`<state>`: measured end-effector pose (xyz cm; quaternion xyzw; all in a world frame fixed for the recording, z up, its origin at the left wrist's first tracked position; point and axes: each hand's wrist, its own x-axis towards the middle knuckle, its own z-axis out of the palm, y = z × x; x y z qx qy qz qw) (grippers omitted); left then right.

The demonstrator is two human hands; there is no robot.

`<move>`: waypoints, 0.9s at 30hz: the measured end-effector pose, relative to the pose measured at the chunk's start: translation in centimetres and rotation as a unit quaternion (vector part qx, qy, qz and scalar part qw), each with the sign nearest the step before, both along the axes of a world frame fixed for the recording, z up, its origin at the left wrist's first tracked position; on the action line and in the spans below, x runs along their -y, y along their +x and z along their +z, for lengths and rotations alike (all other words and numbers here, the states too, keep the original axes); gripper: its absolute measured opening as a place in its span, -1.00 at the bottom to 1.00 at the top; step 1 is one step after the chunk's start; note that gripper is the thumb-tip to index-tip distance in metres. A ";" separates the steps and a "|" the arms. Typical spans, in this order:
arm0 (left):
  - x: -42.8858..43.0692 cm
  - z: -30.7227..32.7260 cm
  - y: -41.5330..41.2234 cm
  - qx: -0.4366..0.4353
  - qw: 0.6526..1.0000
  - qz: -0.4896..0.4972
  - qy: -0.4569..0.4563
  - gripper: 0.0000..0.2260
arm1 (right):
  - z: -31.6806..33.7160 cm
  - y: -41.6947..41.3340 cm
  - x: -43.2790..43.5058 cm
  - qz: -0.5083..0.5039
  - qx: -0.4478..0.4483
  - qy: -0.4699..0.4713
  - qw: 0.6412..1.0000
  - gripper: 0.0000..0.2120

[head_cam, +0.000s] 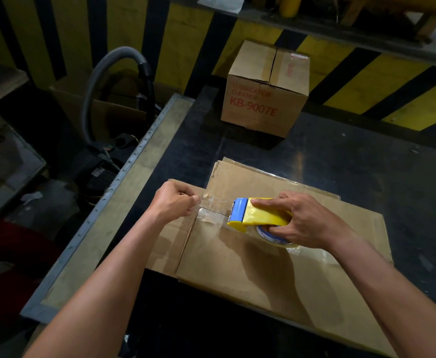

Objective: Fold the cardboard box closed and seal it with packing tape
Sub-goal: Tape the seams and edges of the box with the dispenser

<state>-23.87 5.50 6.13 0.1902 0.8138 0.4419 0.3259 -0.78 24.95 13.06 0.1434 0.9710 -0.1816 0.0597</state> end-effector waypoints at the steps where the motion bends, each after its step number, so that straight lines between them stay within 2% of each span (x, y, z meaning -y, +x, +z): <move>1: 0.0 -0.2 0.2 0.017 1.000 0.005 0.005 -0.87 | 0.0 0.0 0.0 -0.001 0.001 0.002 1.000 -0.40; 7: 0.3 -1.4 0.9 0.155 0.985 0.053 0.045 -0.92 | -0.2 -0.2 0.1 -0.004 0.006 0.006 1.000 -0.41; 10: 0.5 -1.6 0.7 0.210 0.973 0.076 0.054 -0.78 | -0.1 -0.4 0.2 -0.007 0.005 0.004 1.000 -0.42; 17: 0.5 -1.6 1.1 0.173 0.979 0.109 0.020 -0.77 | -0.1 -0.9 0.4 -0.008 -0.001 0.009 1.000 -0.44; 20: -0.1 -1.2 1.7 0.106 0.986 0.125 0.027 -0.87 | 0.0 -0.9 0.4 -0.006 -0.005 0.006 1.000 -0.45; 24: -1.4 0.0 3.5 -0.106 0.984 0.142 -0.011 -0.92 | 0.1 -0.8 0.5 -0.011 -0.010 0.009 1.000 -0.45; 27: -0.9 0.7 6.1 -0.262 0.961 0.078 0.035 -0.83 | 0.2 -0.6 0.7 -0.014 -0.005 0.005 1.000 -0.44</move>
